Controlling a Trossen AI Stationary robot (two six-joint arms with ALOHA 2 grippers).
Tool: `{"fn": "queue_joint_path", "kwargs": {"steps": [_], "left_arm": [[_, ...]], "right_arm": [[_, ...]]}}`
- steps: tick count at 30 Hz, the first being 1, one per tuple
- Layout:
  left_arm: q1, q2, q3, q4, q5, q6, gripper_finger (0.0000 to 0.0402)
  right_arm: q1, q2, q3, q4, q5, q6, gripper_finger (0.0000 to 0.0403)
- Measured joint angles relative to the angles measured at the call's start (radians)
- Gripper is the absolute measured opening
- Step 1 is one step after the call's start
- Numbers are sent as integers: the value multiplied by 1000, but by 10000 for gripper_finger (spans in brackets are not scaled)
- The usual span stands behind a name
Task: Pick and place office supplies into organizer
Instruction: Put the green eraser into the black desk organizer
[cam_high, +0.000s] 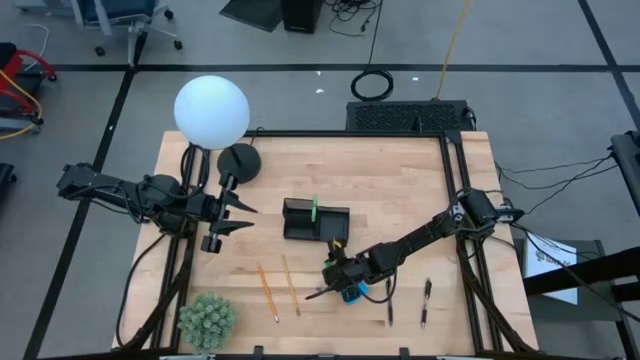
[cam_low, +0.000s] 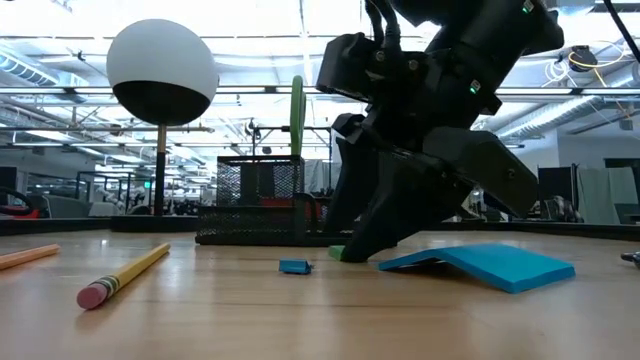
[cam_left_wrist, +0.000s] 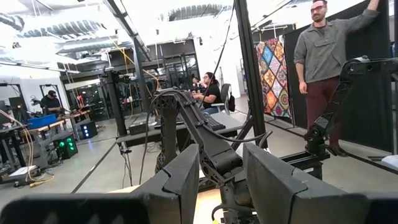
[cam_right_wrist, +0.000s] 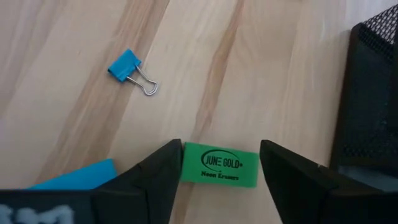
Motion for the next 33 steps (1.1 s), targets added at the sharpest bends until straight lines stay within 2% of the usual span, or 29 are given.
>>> {"fn": "queue_joint_path", "kwargs": {"steps": [10, 26, 33], "left_arm": [[0, 0, 0, 0, 0, -5, 131], [0, 0, 0, 0, 0, -6, 131], [0, 0, 0, 0, 0, -6, 131]], "right_arm": [[-2, 1, -1, -7, -51, 49, 154], [-5, 1, -2, -8, -77, 51, 91], [-22, 0, -2, -11, -129, 56, 65]]}}
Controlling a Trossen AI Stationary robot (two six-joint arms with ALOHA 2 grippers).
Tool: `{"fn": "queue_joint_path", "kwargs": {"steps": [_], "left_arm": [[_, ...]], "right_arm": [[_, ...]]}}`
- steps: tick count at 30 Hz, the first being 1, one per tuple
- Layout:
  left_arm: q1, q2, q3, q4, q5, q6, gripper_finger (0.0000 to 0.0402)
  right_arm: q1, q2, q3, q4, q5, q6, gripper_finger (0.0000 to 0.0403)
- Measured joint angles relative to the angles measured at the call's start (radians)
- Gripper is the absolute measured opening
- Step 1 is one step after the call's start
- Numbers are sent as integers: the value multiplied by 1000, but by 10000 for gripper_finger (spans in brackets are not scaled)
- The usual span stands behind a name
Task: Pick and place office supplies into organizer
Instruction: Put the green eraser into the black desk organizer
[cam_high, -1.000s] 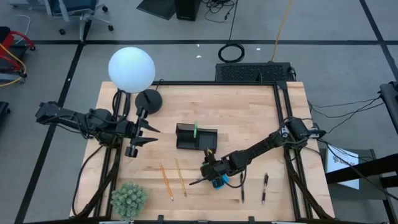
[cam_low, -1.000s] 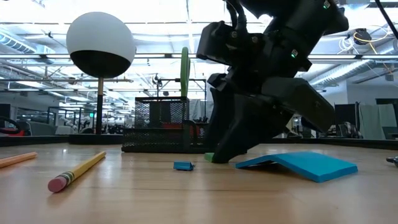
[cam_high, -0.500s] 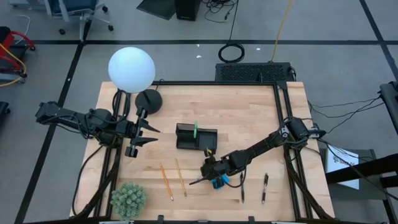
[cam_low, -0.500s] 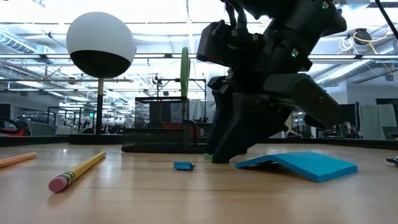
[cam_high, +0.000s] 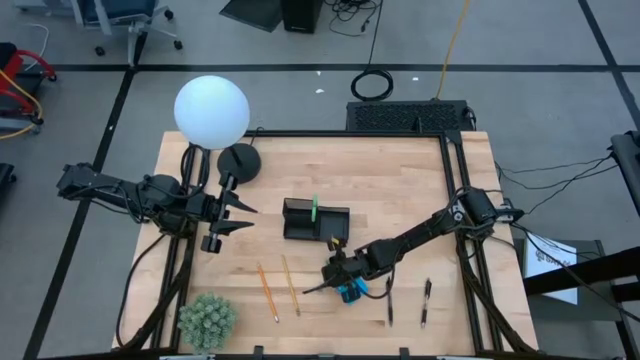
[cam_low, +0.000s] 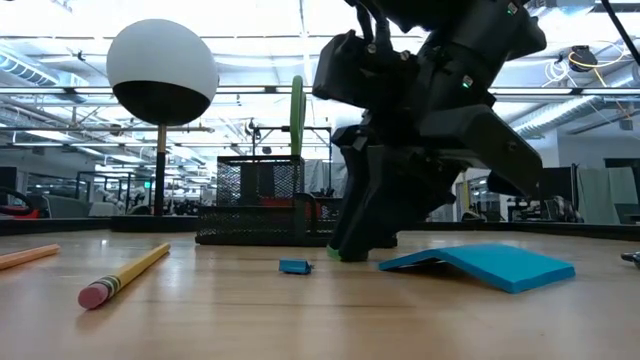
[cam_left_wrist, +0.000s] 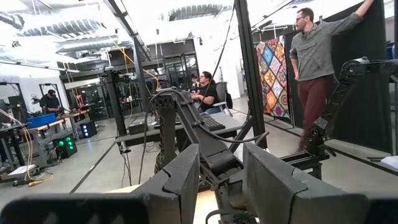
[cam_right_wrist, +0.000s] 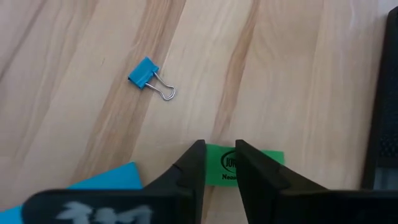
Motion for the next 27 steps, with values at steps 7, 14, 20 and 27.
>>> {"fn": "queue_joint_path", "kwargs": {"steps": [7, 14, 20, 27], "left_arm": [[0, 0, 0, 0, 0, 0, 131], [0, 0, 0, 0, 0, 0, 131], [0, 0, 0, 0, 0, 0, 131], [0, 0, 0, 0, 0, 0, 131]], "right_arm": [[-1, 0, 0, 2, -5, 0, 43], [-7, 0, 0, 2, -32, -8, 9], [-7, 0, 0, 8, -32, -32, 2], [-12, -21, -2, 37, -30, -60, 0]]}}
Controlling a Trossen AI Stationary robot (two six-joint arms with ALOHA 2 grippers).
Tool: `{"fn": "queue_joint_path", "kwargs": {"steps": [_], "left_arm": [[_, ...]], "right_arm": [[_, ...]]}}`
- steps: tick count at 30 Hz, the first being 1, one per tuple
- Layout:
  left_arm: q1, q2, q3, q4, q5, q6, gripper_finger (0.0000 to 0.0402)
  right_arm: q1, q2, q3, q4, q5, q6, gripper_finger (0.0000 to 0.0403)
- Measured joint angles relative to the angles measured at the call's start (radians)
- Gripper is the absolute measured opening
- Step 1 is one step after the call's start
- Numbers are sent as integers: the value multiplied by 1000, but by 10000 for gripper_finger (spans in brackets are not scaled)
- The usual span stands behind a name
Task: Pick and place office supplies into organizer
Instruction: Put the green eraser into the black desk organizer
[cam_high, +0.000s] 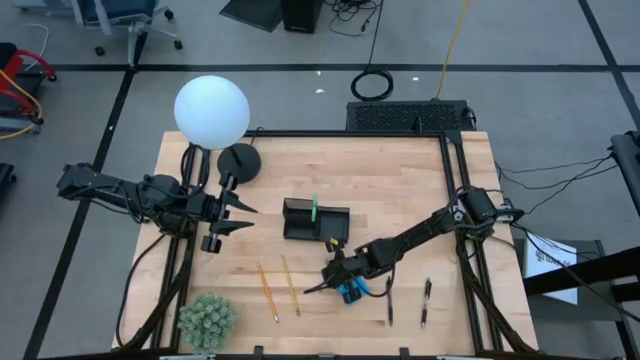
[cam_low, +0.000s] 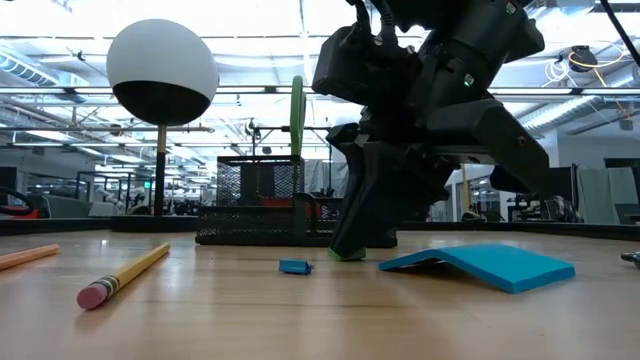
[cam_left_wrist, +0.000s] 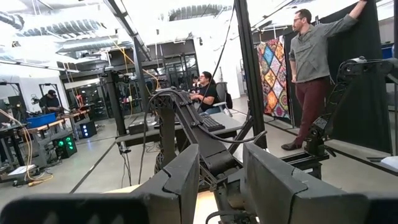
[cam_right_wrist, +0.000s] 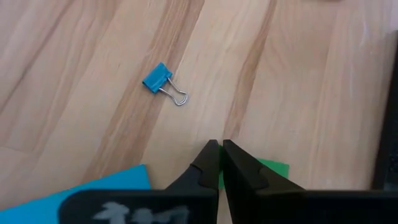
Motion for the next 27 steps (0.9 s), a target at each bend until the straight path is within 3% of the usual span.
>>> {"fn": "queue_joint_path", "kwargs": {"steps": [27], "left_arm": [[0, 0, 0, 0, 0, 0, 131]], "right_arm": [[-48, -91, -1, -8, 5, -55, 0]]}}
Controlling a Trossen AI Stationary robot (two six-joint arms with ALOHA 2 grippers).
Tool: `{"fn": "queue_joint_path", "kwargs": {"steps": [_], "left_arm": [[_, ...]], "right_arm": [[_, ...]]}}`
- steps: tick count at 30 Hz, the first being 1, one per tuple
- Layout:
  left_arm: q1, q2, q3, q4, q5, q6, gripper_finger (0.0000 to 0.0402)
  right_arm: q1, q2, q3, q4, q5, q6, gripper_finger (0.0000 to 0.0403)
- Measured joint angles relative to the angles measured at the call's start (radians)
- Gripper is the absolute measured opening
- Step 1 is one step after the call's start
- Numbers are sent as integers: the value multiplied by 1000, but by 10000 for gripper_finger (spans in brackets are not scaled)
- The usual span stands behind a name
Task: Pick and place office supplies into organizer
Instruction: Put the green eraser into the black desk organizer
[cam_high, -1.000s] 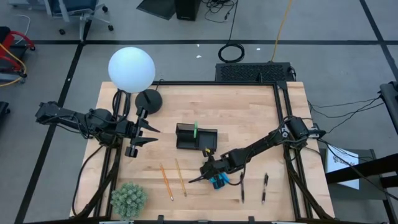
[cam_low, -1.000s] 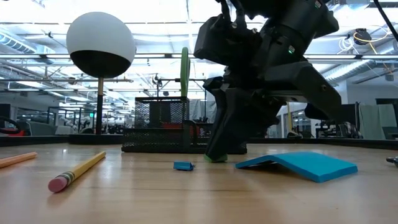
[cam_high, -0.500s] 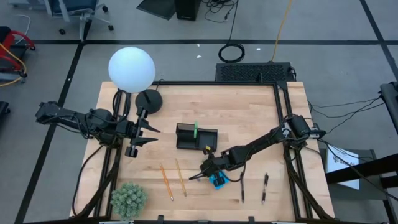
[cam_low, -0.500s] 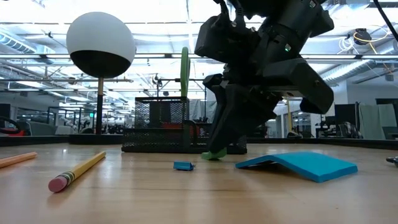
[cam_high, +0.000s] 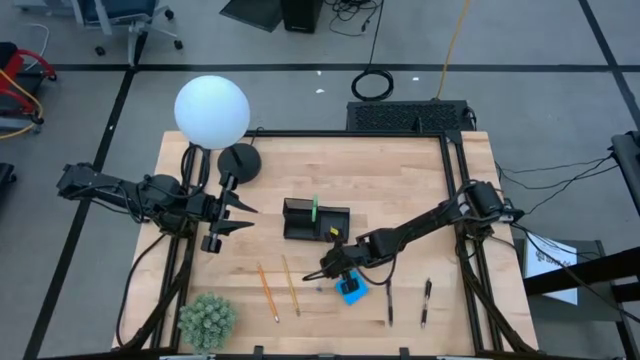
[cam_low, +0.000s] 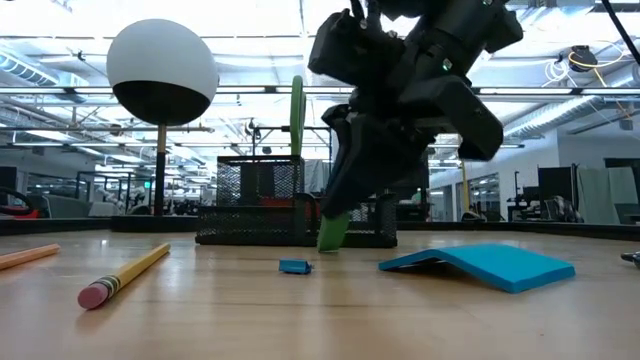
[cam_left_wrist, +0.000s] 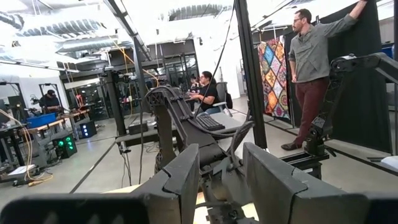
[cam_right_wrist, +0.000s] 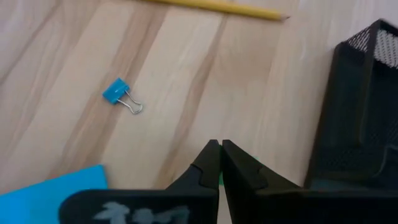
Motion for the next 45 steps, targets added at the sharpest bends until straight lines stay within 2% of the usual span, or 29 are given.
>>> {"fn": "queue_joint_path", "kwargs": {"steps": [21, 27, 39, 45], "left_arm": [[0, 0, 0, 14, 0, -3, 131], [0, 0, 0, 15, 0, -2, 131], [0, 0, 0, 15, 0, -9, 131], [0, 0, 0, 15, 0, -5, 131]], "right_arm": [[-30, -47, 3, 36, -28, -31, 0], [-45, -58, 3, 132, -108, -65, 0], [-105, -58, 18, 161, -109, -117, 0], [-150, -58, 18, 224, -183, -133, 0]]}}
